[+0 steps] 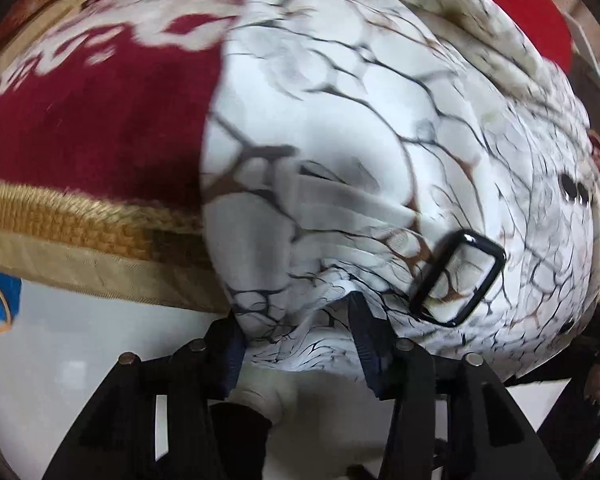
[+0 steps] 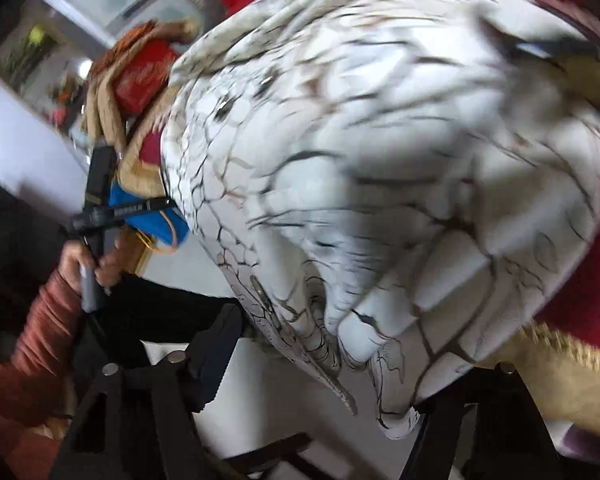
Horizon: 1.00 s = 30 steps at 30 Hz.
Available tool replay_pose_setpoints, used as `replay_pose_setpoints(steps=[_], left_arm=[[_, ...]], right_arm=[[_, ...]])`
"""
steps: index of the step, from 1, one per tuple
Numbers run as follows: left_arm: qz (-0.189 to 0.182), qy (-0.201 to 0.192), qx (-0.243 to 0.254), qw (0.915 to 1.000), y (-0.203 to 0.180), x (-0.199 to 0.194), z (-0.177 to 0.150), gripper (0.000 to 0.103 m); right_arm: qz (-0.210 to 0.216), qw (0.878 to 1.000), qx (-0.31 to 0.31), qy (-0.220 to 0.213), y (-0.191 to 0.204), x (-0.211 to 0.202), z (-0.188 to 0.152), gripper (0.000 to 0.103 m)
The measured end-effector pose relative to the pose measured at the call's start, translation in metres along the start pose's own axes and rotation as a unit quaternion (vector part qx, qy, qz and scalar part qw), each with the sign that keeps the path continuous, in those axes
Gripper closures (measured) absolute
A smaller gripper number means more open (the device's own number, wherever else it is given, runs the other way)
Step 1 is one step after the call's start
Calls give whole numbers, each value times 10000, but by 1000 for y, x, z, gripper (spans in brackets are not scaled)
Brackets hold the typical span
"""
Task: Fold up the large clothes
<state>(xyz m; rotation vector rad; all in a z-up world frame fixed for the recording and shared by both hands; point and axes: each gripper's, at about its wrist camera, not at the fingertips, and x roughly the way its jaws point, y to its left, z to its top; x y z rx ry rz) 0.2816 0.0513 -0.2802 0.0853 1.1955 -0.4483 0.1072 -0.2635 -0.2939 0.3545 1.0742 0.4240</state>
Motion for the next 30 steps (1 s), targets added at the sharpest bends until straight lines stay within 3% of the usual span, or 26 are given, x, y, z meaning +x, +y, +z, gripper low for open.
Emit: replay_pose_setpoints(steps=[2,3,4,5,9,11,14,18,22,25,27,30], left_arm=[[-85,-59,148,9998,-6,-3,0,77],[-106,-98,192,9997,-8,-5,0,82],[-184,-141,219,9995,-9,-9,0,94],[-332,-183,220,9990,-9,-13,0,96],[-1141,-596,432,9907,-22,-45,-2,97],[-1726,-921,472,9795,-28,-70,3,97],[-2158,-1340,536,9657,-35,-109,26,97],[-2309,-1704,401,9571,-35,-145,86,97],[-1802,-1787,223,9670,-25,-138,129,96],[-1779,-1355,-149,9746,-17,-100,136,92],[-1929,-1207,-392,9730,-11,-84,124,86],[-1935,-1096,-612,9730,-6,-72,101,69]], right_arm=[[-126,9997,-184,-24,11,5,0,37],[-137,9996,-235,-28,15,6,0,54],[-137,9994,-299,-83,20,2,2,66],[-86,9994,-306,-154,23,-5,6,74],[330,9973,-367,-540,40,-34,15,80],[562,9929,-525,-907,58,-56,26,80],[887,9833,-585,-1476,67,-90,50,82],[1131,9700,-394,-2117,65,-118,99,83],[675,9608,236,-2678,27,-120,160,83],[392,9561,1003,-2724,-29,-98,189,83],[498,9536,1392,-2622,-52,-83,197,84],[479,9587,1350,-2456,-60,-69,201,84]])
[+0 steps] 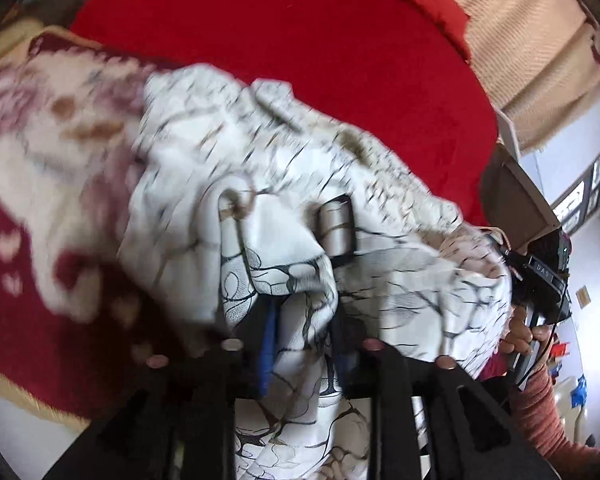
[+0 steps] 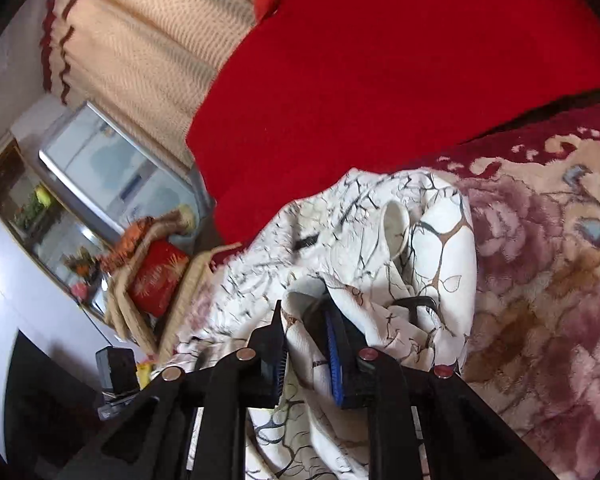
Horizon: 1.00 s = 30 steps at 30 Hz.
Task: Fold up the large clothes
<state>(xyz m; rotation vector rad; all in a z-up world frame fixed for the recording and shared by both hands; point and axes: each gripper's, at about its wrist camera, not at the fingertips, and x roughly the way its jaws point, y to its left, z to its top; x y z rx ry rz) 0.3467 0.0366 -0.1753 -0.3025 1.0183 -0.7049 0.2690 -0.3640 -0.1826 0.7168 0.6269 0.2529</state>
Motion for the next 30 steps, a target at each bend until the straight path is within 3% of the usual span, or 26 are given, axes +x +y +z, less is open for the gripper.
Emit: replay_pose_setpoints(steps=[2,3,5,6,9,12,13,14,17,19,23,25,27,30], left_arm=[[222,90,-62,9997,6,2,-17,44],[249,115,-93,9996,7,3,-21,39],[403,191,-298,9986,12,2,-35,12],[489,216,-457,9975,15,3,-43,10],[275,456,-857,9949,19,15,-68,10],[175,626,-791,9947,5,28,-85,11],[109,619,-645,9959,-3,29,-88,30],[-16,618,-495,9969,-12,29,-91,61],[-204,682,-294,9970,-30,27,-90,86],[-286,601,-236,9975,-35,18,-83,92],[-762,379,-222,9961,-39,-6,-63,94],[-864,304,-186,9956,-39,-15,-55,96],[-950,225,-201,9950,-36,-23,-53,97],[-1040,174,-162,9943,-28,-25,-59,98]], right_arm=[[-91,9997,-179,117,0,4,-3,85],[-135,9995,-194,188,0,10,-5,86],[-139,9995,-151,225,-3,20,-7,86],[-131,9996,-118,234,-11,15,-5,86],[-71,9997,-38,226,-18,13,-5,86],[-96,9997,-69,216,-14,12,-7,86],[-124,9996,-108,222,-14,11,-7,86],[-169,9995,-165,232,-13,10,-8,86],[-227,9987,-336,304,-11,1,-8,86],[-158,9975,-477,494,-4,-4,-10,81],[17,9918,-790,1001,7,-17,-18,76],[114,9884,-871,1241,6,-26,-25,66],[165,9864,-737,1463,0,-31,-32,38],[431,9813,-700,1743,-2,-39,-47,37]])
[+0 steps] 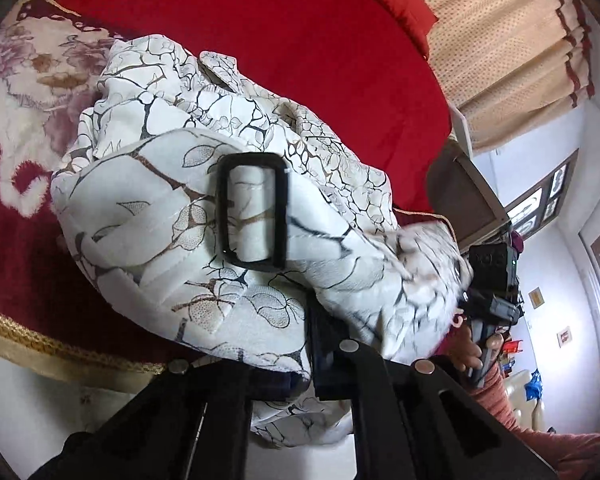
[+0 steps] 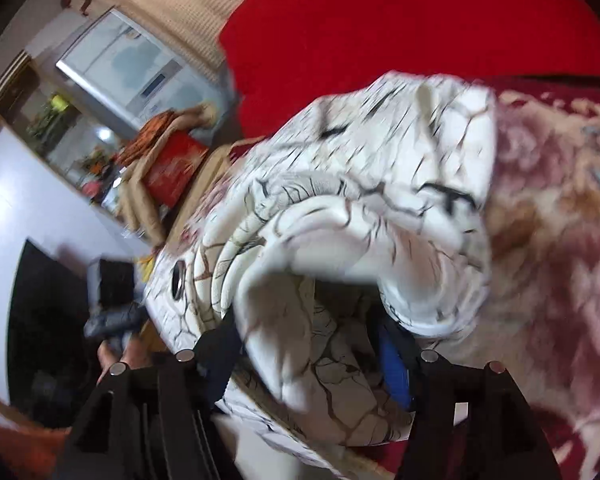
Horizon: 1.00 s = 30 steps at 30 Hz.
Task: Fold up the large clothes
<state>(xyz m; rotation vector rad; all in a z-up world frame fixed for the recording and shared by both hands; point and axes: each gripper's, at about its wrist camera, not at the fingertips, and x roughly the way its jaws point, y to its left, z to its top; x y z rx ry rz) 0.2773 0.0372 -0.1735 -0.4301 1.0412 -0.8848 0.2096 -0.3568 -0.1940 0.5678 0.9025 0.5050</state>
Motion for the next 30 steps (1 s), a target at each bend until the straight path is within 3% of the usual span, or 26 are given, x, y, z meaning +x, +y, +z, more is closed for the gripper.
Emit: replay_pose_setpoints(steps=[3,4,5,8,11,13,15,16,17,19,20,21,23,25,26,27,28,30], left_arm=[[62,178,-53,9998,0,15,-4,99],[57,225,-41,9997,0,17,-5,99],[-5,261,-28,9997,-1,19,-5,99],[-212,320,123,9992,-13,9,9,99],[-588,212,203,9978,-22,-19,33,99],[-930,-30,126,9956,-23,-38,64,99],[-1136,-570,-68,9919,-18,-54,109,98],[-1113,-832,-184,9901,-11,-60,130,97],[-932,-1089,-460,9886,2,-63,153,95],[-744,-1181,-1082,9843,32,-52,182,94],[-658,-1034,-1370,9830,48,-40,190,92],[-306,-922,-1719,9803,65,-24,190,92],[100,-894,-1785,9798,77,-5,176,86],[-73,-1117,-1801,9773,82,6,162,73],[-223,-1317,-1906,9725,88,4,151,65],[-236,-1456,-2031,9680,90,1,144,61],[-137,-1512,-2109,9657,88,2,143,54],[-17,-1599,-1822,9702,71,-6,147,47]], right_arm=[[209,9991,-239,282,10,8,-18,41],[197,9984,-362,379,17,13,-24,51],[294,9974,-443,495,25,16,-30,70],[287,9939,-858,629,57,16,-39,74],[725,9900,-1021,643,82,6,-29,75],[1154,9877,-1000,322,89,-11,-8,75],[1713,9829,-623,-266,79,-30,23,75],[2105,9740,-170,-821,61,-42,45,75],[2199,9675,172,-1233,42,-48,63,75],[1840,9569,940,-2039,-3,-51,88,75],[1689,9501,1322,-2264,-24,-50,93,72],[1516,9423,1698,-2456,-47,-48,97,68],[1033,9346,2189,-2607,-85,-42,95,63],[860,9295,2459,-2612,-106,-40,83,36],[856,9259,2559,-2642,-110,-41,79,29],[889,9222,2591,-2730,-112,-44,78,29],[895,9254,2419,-2778,-107,-47,79,29],[713,9419,1934,-2652,-89,-49,82,29]])
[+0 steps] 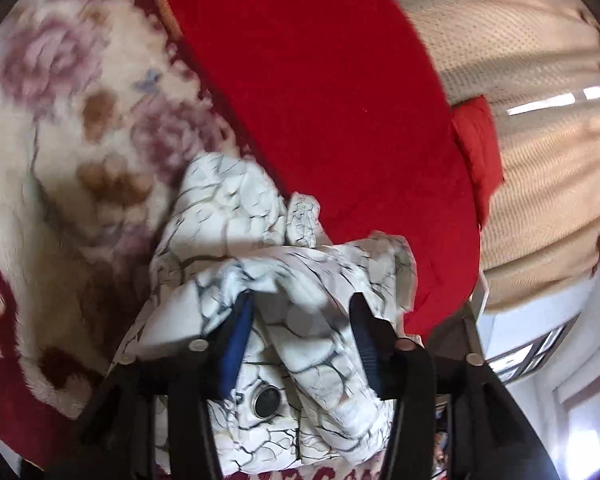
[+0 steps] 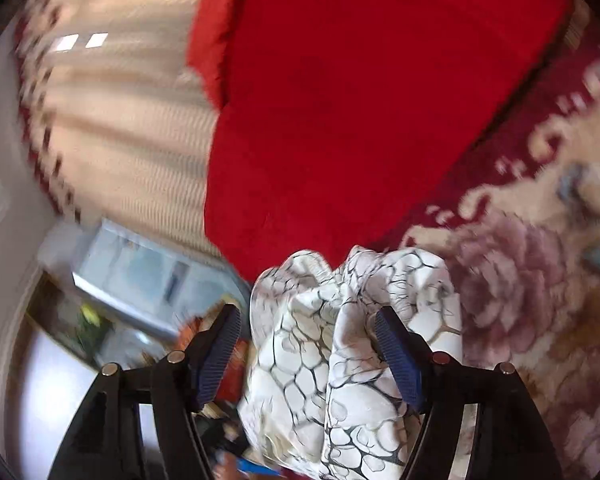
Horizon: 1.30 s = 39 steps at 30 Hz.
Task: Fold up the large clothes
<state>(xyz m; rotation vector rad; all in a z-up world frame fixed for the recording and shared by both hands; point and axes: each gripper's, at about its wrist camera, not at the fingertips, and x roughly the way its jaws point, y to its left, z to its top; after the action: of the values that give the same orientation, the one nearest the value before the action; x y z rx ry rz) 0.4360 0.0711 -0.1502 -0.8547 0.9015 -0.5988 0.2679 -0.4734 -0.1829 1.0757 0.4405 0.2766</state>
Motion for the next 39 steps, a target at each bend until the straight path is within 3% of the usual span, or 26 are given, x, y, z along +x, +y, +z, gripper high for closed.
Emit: replay_pose_setpoints(steps=[2,4,6,8,10,13,17,19,20,21,22,23,27,30,32,34,37,38,39], left_arm=[[-63,-256,469,9986,-18,-12,-6,29],[-265,-481,680,9962,-26,-19,-11,22],[-339,-271,782,9960,-28,-14,-17,22],[-138,198,834,9962,-29,1,-27,22],[-27,490,779,9958,-26,9,-41,22],[-374,895,649,9932,-29,20,-61,22],[-608,1347,935,9846,-50,39,-75,22],[-566,1389,888,9847,-53,50,-74,23],[-638,1374,826,9850,-53,55,-70,26],[-728,1380,815,9844,-56,57,-66,34],[-771,1362,839,9841,-60,60,-57,61],[-801,1329,885,9839,-64,62,-50,82],[-974,657,880,9892,-77,64,-2,84],[-531,-369,949,9934,-75,53,45,84],[-340,-987,470,9934,-51,39,63,81],[-190,-1365,-443,9895,-13,29,69,72],[244,-1252,-733,9891,1,28,64,60],[324,-1147,-763,9899,0,29,61,50],[325,-1073,-753,9908,-4,31,57,46]], right_arm=[[114,9988,-340,324,17,9,-8,29],[302,9955,-586,673,32,22,-23,29],[398,9907,-805,1021,44,35,-34,29],[363,9842,-993,1422,54,54,-50,29],[-134,9804,-1211,1546,63,69,-65,29],[-882,9664,-1888,1504,76,90,-80,29],[-1294,9475,-2275,1838,87,125,-90,29],[-1664,9410,-2294,1850,82,137,-83,37],[-1745,9399,-2277,1850,81,141,-83,55],[-1850,9380,-2274,1852,79,147,-80,83],[-1881,9372,-2270,1864,79,149,-78,87],[-1905,9391,-2217,1809,79,146,-70,89],[-1914,9549,-1910,1228,77,141,-36,92],[-1699,9654,-1752,921,72,141,-12,92],[-1635,9693,-1726,620,67,135,2,90],[-1717,9711,-1586,474,59,127,14,90],[-1825,9706,-1514,413,51,118,26,69],[-1868,9684,-1597,425,52,116,27,34],[-1869,9664,-1714,408,55,113,27,9]])
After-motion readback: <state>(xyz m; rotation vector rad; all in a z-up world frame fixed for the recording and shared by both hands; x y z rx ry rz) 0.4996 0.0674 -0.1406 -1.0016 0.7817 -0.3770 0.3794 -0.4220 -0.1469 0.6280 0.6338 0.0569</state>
